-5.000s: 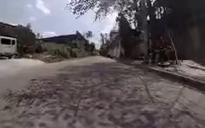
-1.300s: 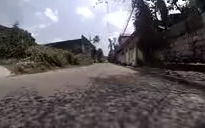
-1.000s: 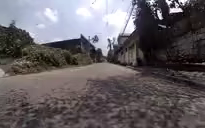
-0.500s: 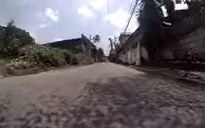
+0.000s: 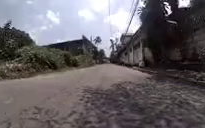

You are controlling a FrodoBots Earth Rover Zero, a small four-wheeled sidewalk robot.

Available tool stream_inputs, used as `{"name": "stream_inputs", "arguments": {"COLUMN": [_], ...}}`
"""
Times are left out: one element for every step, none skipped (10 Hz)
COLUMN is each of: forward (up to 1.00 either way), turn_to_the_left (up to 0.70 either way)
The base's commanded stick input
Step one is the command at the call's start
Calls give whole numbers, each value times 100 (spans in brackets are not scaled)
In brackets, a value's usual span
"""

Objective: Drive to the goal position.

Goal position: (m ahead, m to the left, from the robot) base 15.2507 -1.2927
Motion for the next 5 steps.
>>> {"name": "stream_inputs", "arguments": {"forward": [98, 98, 98, 98, 98], "turn_to_the_left": [0, 0, 0, -5, -16]}}
